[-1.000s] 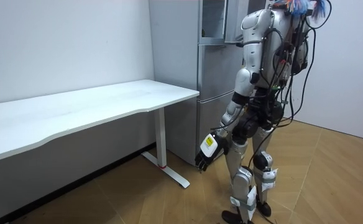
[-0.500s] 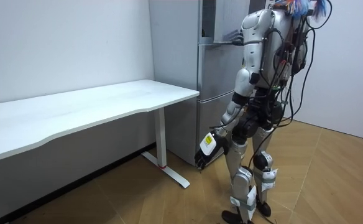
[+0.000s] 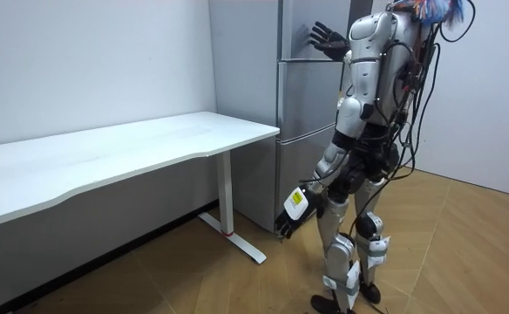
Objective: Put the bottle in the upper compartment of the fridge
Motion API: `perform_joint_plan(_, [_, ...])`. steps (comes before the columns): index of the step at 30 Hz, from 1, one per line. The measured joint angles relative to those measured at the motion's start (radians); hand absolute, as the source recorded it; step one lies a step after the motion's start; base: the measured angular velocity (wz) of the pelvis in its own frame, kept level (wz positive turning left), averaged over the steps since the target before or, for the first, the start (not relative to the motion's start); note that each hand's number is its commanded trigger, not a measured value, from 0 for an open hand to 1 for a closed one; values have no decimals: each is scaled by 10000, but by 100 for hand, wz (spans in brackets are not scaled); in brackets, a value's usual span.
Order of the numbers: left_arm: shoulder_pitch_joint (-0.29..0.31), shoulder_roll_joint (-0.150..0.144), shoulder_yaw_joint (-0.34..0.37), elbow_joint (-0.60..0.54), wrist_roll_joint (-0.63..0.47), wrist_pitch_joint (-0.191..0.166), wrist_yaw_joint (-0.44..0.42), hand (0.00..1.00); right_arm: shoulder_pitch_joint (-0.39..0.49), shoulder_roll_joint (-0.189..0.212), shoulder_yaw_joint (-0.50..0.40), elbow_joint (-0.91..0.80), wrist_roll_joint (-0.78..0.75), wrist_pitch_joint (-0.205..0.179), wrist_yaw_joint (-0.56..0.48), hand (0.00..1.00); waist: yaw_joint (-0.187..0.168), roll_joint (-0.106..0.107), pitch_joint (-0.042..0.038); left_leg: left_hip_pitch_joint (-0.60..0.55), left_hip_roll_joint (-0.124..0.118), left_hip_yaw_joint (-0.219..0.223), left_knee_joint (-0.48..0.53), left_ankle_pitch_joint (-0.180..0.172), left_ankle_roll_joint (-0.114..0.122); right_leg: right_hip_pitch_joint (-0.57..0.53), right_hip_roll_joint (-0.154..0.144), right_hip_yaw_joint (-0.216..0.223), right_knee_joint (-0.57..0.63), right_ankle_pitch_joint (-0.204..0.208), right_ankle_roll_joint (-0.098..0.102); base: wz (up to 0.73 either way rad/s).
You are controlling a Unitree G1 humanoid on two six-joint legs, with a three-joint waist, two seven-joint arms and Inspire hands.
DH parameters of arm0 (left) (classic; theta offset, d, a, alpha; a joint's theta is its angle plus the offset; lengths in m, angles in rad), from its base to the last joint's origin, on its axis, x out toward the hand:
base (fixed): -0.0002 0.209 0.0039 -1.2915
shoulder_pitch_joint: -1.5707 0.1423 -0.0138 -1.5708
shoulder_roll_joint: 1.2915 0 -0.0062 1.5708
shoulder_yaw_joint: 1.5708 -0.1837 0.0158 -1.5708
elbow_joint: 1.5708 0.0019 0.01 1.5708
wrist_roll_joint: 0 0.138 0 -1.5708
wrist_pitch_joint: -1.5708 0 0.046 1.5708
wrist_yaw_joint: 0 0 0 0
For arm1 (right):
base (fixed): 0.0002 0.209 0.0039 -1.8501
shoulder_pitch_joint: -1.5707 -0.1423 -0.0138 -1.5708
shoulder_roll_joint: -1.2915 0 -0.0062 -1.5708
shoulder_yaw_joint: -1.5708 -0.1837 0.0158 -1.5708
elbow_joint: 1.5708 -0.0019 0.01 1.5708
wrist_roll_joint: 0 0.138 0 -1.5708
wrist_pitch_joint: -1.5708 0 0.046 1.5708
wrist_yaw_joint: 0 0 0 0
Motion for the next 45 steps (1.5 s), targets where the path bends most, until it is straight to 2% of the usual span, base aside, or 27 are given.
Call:
perform_joint_plan(4, [-9,9,-256,0,-1,78,22,0,1,-8,507,2,351,10,610,0,57,26,-2,3,-3,-33,1,1,0,21,0,-1,-3,0,-1,1])
perform_joint_plan(13, [-98,15,-436,3,5,415,-45,0,-149,1,610,63,272,96,1203,0,215,42,11,-77,-24,-337,43,1,1,102,2,-19,-21,0,1,10])
perform_joint_plan(18, [-96,17,-475,-195,-7,561,-199,0,-574,15,703,248,203,158,1142,0,258,37,23,-97,-23,-454,83,4,0,142,7,-33,-20,-1,2,8])
perform_joint_plan(22, [-68,73,-452,-300,108,601,-243,0,-672,84,779,432,-205,157,827,0,249,-7,73,-104,-32,-677,170,2,0,284,-9,-314,-29,-3,5,15])
perform_joint_plan(25, [-71,86,-438,-331,119,610,-335,0,-692,95,782,565,-604,147,750,0,265,-17,76,-149,-43,-779,236,3,0,332,-35,-566,-46,-3,5,11])
perform_joint_plan(32, [115,85,-295,-301,196,603,-350,0,-652,280,769,810,-850,22,515,0,463,-40,81,-250,-60,-1051,348,30,7,479,-66,-803,-185,-6,10,11])
perform_joint_plan(38, [307,-1,-246,-310,192,703,-440,0,-555,276,790,932,-836,18,438,0,496,-44,74,-339,-214,-1201,389,111,69,587,-128,-885,-362,-17,15,12])
perform_joint_plan(45, [340,-3,-244,-313,193,738,-436,0,-471,156,778,1256,-824,-225,-31,0,454,-45,69,-261,-353,-1479,392,162,143,784,-234,-1091,-371,-68,97,10])
